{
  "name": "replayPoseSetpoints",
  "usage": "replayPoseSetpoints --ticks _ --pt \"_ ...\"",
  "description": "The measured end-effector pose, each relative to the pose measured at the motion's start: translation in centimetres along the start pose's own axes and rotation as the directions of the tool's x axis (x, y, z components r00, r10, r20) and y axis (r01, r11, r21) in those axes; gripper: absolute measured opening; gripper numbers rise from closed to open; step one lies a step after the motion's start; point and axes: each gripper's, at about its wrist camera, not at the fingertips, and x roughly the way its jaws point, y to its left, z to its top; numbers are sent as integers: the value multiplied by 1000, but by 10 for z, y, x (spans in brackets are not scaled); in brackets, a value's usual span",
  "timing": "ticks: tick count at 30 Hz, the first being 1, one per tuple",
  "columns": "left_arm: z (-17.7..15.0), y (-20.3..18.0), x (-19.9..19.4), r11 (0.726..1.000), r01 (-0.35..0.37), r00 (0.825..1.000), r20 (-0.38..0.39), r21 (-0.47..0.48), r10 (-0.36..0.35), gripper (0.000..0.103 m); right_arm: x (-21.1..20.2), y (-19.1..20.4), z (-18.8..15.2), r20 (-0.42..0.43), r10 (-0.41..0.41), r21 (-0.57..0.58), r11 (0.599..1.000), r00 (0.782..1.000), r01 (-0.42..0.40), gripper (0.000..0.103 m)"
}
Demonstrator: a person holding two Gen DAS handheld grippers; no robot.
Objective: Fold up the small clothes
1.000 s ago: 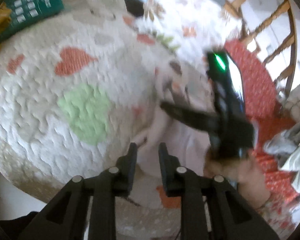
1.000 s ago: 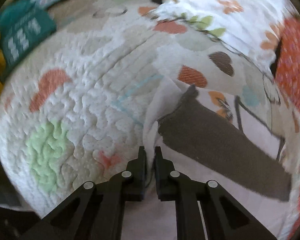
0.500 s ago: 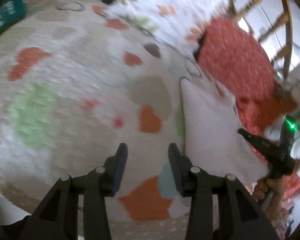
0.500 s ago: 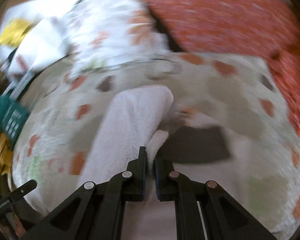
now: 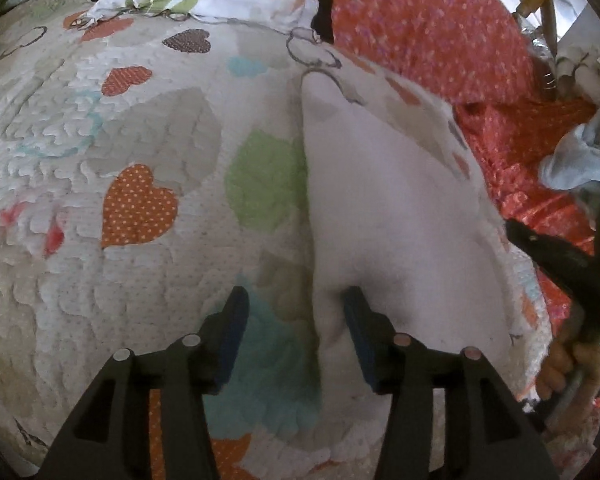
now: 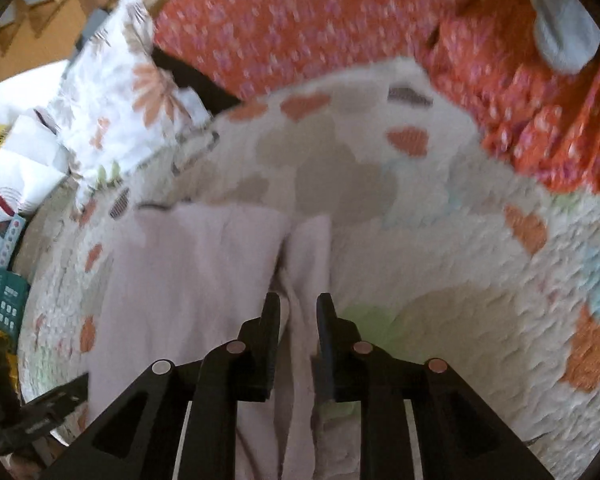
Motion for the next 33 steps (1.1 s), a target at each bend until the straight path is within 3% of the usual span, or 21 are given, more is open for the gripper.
replayPoseSetpoints --ticks 3,4,6,7,9,10,11,13,14,18,19,20,21,22,23,25,27,28,29,31,33 --pt "3 1 2 1000 2 1000 -12 -15 -3 52 10 10 -5 -55 150 12 989 987 -149 21" --pt "4 2 1 1000 9 1000 -13 -22 -9 52 18 11 -8 -84 154 17 988 985 -153 21" --pt "8 5 -5 998 33 999 7 -47 -33 52 42 11 -14 -180 47 -8 999 983 -50 20" --pt "12 8 -8 997 47 999 20 -62 -46 53 46 8 -14 -183 -3 -15 1000 983 0 20" --pt "19 14 -13 994 59 998 42 -89 -55 62 36 3 -9 -138 -7 12 1000 990 9 21" --pt "22 18 -14 992 65 997 56 -105 -59 70 29 4 -6 -106 -22 3 1000 994 23 28" --pt "27 21 -14 990 74 995 69 -120 -66 74 24 5 -2 -68 -44 -13 999 997 43 50" --pt "35 21 -4 986 109 993 61 -123 -102 83 23 2 1 -35 -64 -4 998 997 64 83" --pt "38 18 3 985 131 991 45 -109 -127 84 30 -2 2 -44 -52 18 998 998 53 85" --pt "36 1 38 982 179 982 -44 -66 -182 85 77 -15 3 -179 38 93 995 983 -22 83" --pt "35 -2 42 980 183 981 -50 -73 -187 85 84 -17 1 -191 53 109 994 980 -32 79" --pt "35 -7 42 984 165 985 -43 -62 -168 83 85 -15 2 -165 43 113 993 985 -24 68" --pt "38 -13 42 982 185 981 -48 -49 -187 49 84 -13 4 -153 80 118 991 985 -62 51" --pt "41 -20 42 975 218 972 -76 -51 -222 33 86 -10 7 -171 154 147 981 973 -129 24" --pt "46 -26 36 980 195 978 -63 -40 -197 33 82 -4 11 -158 149 147 981 976 -126 24" --pt "54 -35 22 976 215 976 -22 -28 -215 29 70 9 20 -119 161 104 983 980 -149 23" --pt "63 -44 11 974 228 974 3 -16 -228 29 56 16 28 -63 206 106 974 977 -199 23" --pt "67 -49 8 980 200 980 14 5 -200 30 53 19 31 -41 184 85 980 982 -180 23" --pt "68 -52 9 988 153 988 23 22 -153 35 54 22 35 -23 114 48 992 993 -112 25" --pt "69 -52 23 999 29 1000 8 31 -29 67 69 20 36 -37 -9 24 1000 999 10 32" --pt "64 -43 40 998 -53 997 -50 18 54 67 85 11 34 -96 -100 36 994 990 104 33"
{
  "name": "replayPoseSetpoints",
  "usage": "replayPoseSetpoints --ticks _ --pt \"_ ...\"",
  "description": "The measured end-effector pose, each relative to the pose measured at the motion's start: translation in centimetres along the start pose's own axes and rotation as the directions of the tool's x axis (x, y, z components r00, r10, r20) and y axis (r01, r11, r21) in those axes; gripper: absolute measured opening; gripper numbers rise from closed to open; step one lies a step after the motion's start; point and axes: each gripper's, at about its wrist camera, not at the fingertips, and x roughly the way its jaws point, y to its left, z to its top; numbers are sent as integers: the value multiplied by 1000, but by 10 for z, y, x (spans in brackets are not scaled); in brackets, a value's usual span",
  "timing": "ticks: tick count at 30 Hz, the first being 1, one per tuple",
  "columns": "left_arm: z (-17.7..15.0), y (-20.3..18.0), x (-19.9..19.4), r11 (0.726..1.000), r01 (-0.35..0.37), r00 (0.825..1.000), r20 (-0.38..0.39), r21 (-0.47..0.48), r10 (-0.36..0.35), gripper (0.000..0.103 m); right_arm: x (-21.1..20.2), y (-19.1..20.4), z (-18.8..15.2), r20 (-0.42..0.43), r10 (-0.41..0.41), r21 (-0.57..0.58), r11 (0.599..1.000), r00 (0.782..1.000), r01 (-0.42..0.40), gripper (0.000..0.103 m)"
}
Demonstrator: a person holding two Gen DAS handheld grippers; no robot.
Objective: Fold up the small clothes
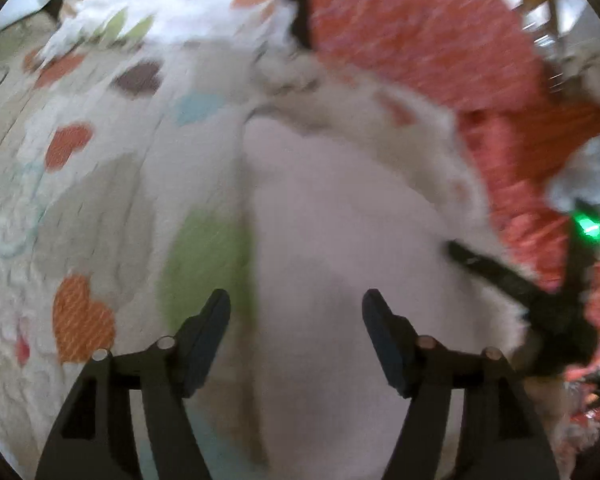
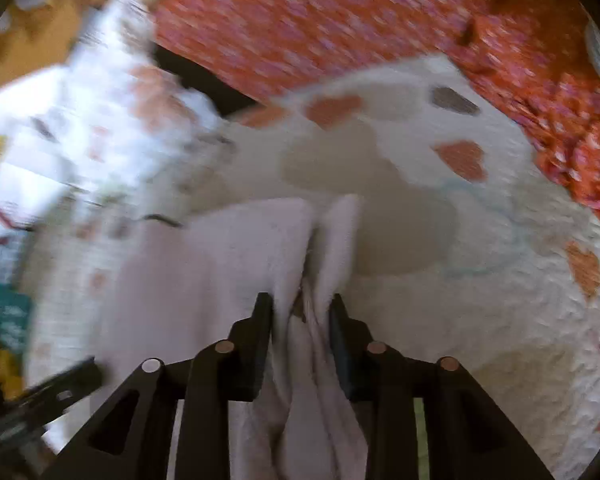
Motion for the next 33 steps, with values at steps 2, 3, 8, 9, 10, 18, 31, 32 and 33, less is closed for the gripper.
replayPoseSetpoints --ticks 2,3,8,9,10,18,31,32,33 --pt "-3 5 6 1000 22 999 -28 -16 -22 67 -4 -6 0 9 18 41 999 1000 -18 33" --pt "-3 5 3 1000 26 999 -21 -13 -26 67 -13 -7 0 34 20 45 999 999 -22 33" --pt "-10 9 -26 998 -52 994 97 33 49 68 -62 13 -5 206 80 -38 997 975 -74 33" --pt "-11 11 -31 996 -80 989 126 33 76 68 -63 19 -8 189 124 -60 992 974 -115 33" --pt "-12 13 -37 994 -101 984 151 32 95 68 -59 25 -12 148 177 -79 983 973 -167 33" --pt "-41 28 -108 952 -307 855 438 -6 278 86 -16 41 -42 -73 112 -127 984 991 -121 31" --pt "-83 -5 -173 903 -428 712 632 47 305 103 -94 63 -92 121 26 -252 968 992 6 59" --pt "-84 -7 -168 903 -425 733 609 61 304 103 -92 61 -94 116 15 -250 968 993 15 59" --pt "-85 -8 -163 906 -417 753 586 74 299 103 -90 60 -95 113 6 -245 969 994 22 59"
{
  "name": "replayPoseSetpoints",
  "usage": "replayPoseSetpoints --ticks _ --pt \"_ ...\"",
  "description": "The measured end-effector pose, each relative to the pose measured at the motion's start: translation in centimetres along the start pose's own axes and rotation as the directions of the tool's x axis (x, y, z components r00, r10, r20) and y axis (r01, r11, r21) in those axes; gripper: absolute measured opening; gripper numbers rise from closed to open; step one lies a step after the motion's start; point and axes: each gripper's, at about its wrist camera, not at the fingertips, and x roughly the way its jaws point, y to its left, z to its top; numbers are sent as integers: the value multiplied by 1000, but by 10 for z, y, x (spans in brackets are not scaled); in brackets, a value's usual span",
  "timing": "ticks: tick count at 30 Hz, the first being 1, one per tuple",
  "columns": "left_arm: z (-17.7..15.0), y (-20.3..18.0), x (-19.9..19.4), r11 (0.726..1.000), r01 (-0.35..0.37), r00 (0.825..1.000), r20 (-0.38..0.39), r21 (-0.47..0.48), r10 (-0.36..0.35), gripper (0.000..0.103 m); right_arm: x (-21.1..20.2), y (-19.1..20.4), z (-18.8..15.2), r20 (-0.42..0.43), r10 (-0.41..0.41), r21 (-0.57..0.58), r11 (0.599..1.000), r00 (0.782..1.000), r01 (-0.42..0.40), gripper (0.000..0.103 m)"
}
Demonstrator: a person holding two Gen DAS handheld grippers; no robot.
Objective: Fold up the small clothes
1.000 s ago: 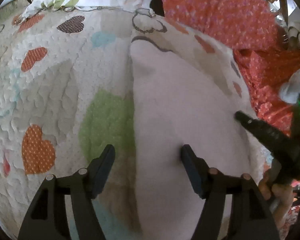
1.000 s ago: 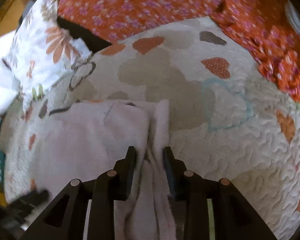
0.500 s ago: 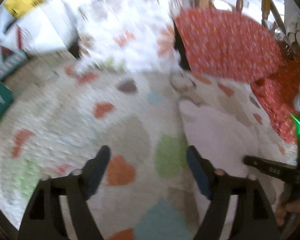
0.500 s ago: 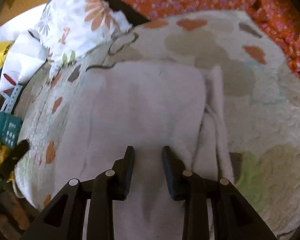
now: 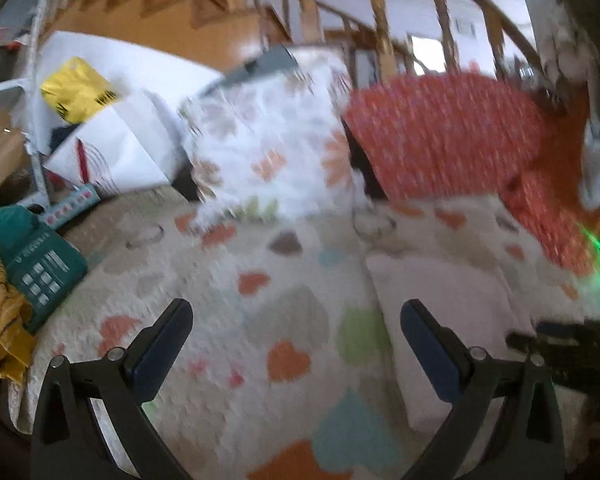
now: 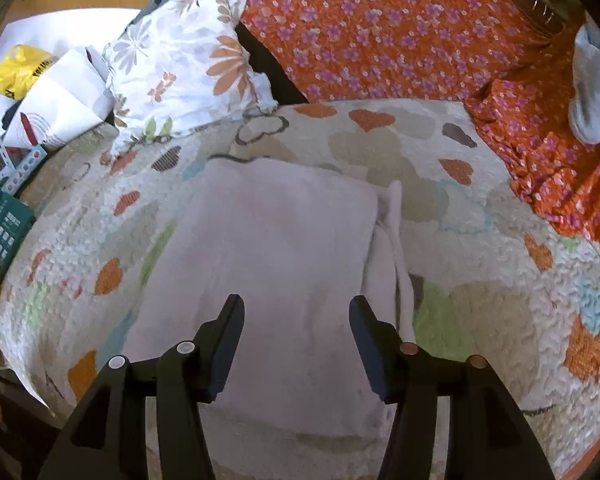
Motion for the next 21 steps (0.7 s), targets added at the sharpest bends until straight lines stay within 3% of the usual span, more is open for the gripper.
replayPoseSetpoints --ticks 11,18,21 --pt "-17 -15 29 998 52 991 -127 24 -49 103 19 -14 -1 -36 -17 35 999 999 18 59" --pt "-21 -21 51 996 88 973 -215 11 -84 103 48 1 34 -62 -84 -107 991 995 77 59" --pt "-23 -24 62 995 95 964 -249 7 -90 103 77 6 51 -104 -79 -139 988 991 65 59"
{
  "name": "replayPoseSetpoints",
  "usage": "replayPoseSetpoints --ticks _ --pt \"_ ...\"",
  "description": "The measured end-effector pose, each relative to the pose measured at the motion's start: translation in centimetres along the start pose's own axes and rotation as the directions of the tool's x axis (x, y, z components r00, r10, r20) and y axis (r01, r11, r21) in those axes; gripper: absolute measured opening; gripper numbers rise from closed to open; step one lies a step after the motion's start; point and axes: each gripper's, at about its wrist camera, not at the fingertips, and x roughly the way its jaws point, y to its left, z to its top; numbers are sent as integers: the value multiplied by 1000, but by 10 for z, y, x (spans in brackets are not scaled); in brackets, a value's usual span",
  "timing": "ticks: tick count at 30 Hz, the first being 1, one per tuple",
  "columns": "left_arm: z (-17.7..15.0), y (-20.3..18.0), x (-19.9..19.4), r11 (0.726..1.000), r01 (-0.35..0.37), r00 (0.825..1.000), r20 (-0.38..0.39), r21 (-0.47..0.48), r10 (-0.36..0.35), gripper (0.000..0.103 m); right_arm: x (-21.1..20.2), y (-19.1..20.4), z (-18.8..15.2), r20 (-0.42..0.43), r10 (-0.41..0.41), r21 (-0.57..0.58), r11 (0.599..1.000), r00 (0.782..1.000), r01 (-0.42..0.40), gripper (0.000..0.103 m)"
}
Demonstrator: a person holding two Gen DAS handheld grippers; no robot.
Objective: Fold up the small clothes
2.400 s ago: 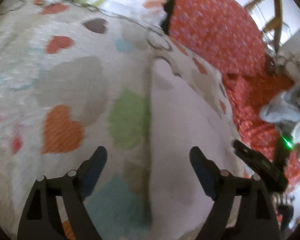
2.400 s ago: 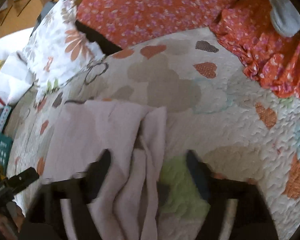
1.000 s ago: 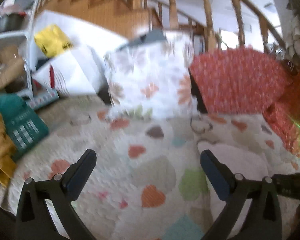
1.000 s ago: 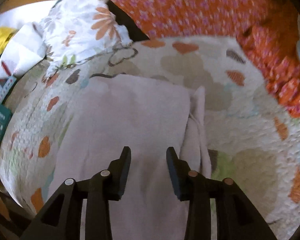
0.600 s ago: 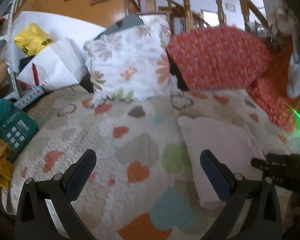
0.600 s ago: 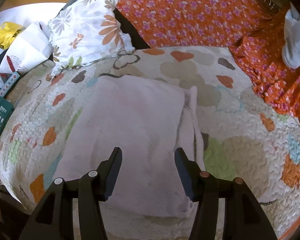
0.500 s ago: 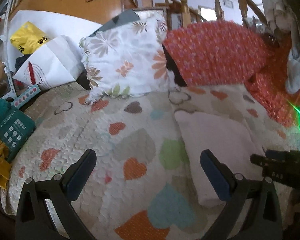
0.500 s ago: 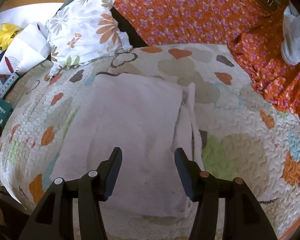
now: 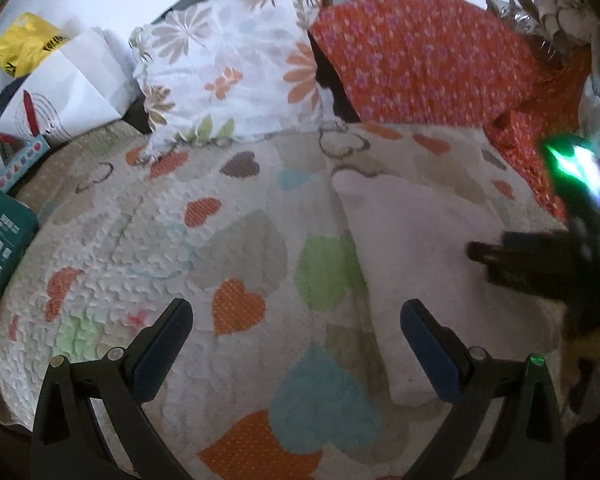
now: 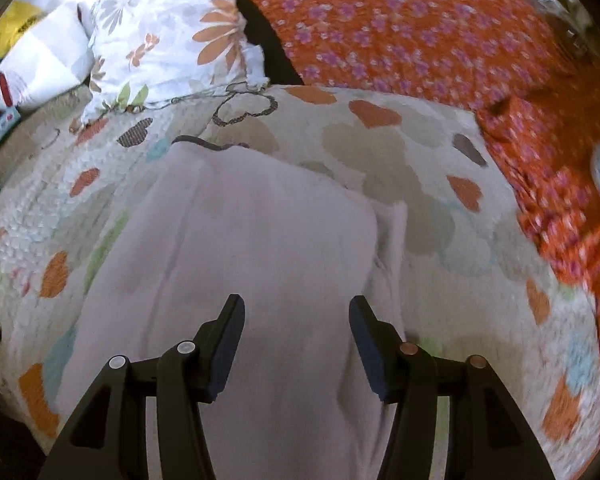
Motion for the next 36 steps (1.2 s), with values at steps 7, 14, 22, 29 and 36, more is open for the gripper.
replayPoseSetpoints --ticks 7,14,22,29,36 --pt "2 -7 26 999 34 995 -91 0 -34 103 47 -8 34 -38 28 60 998 999 -25 63" --pt "1 -15 47 988 147 959 -237 -55 -156 103 64 -6 51 -33 -13 35 999 999 14 75" --pt "17 -16 7 999 37 999 9 -2 -37 103 62 -8 50 -28 -10 41 999 1000 11 75" --pt "22 -5 -24 992 -123 972 202 13 118 103 47 5 45 12 -41 -10 999 999 41 75" --pt "23 4 -20 985 -170 966 197 2 166 103 21 32 41 95 -26 -97 995 995 35 75"
